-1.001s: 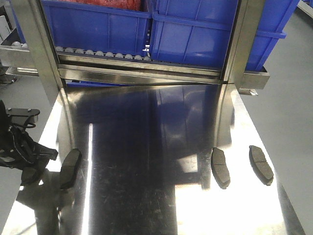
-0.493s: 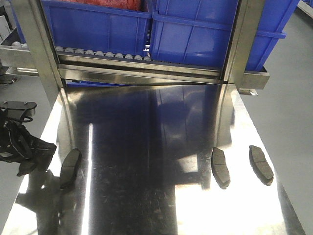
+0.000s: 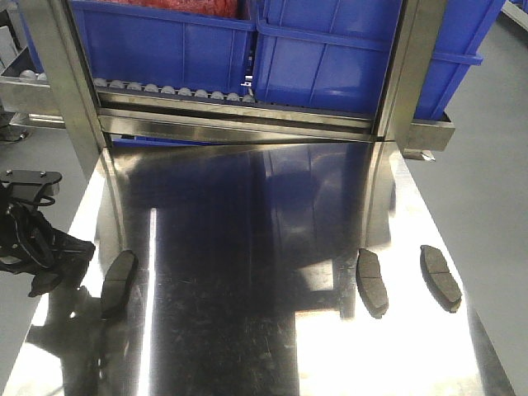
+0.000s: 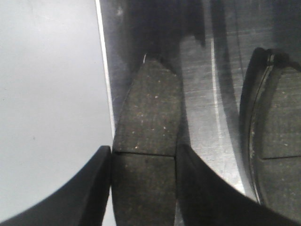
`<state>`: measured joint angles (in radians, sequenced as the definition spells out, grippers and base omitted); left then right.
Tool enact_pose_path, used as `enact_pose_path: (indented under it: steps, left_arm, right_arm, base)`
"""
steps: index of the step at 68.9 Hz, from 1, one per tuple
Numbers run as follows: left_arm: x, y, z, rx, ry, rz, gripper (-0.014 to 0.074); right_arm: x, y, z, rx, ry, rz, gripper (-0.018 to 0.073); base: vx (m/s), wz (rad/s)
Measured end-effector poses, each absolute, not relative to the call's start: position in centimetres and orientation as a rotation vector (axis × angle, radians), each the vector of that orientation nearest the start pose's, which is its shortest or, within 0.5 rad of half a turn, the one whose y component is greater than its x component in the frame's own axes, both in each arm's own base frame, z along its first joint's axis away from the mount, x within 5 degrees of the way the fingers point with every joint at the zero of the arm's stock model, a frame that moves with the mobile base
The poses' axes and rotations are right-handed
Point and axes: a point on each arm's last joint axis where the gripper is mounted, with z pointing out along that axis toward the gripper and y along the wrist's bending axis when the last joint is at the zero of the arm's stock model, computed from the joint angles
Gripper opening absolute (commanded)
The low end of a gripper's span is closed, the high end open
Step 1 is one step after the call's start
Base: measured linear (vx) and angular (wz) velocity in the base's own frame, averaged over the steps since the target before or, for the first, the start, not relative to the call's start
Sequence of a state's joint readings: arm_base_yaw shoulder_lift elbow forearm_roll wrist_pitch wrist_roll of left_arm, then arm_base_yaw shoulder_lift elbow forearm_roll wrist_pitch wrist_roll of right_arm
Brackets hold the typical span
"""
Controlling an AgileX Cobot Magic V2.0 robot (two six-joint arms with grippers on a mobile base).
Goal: Move and align brake pads A on conveyor
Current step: 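Close the left gripper on the brake pad and lift it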
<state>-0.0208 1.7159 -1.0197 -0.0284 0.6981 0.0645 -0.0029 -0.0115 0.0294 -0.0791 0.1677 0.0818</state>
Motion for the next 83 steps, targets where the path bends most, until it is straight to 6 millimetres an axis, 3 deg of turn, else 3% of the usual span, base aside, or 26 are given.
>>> enact_pose_path:
  steps: [83]
  left_arm:
    - [32.39,-0.83,18.45,0.103,2.841,-0.019,0.0146]
  right_arm:
    - [5.63,-0.14,18.87,0.016,1.669,-0.01,-0.0003]
  base:
    - [0.0,0.0]
